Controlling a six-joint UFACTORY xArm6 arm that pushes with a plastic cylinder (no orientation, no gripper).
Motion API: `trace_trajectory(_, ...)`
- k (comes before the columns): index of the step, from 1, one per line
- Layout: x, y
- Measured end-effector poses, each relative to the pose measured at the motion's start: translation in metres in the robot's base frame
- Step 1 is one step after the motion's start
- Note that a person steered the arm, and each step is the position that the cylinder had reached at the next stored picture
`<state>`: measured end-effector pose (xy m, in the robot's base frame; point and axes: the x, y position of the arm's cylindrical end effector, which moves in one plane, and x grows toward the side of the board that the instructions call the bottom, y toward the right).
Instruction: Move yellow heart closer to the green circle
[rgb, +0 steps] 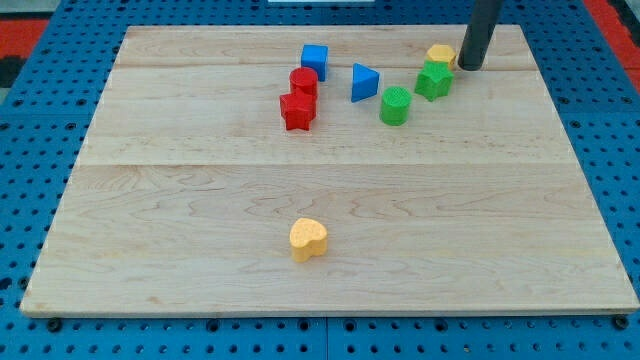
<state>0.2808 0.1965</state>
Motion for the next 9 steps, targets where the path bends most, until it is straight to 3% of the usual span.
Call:
trace_trajectory(1, 0.013, -0.006)
trace_trajectory(2, 0.005, -0.031)
trace_trajectory(4, -0.031, -0.024)
trace_trajectory(5, -0.027, 0.040)
trace_trajectory(6, 0.072, 0.110)
trace_trajectory(7, 0.178, 0.128)
trace_trajectory(8, 0.290, 0.033)
trace_trajectory(9, 0.336, 0.002)
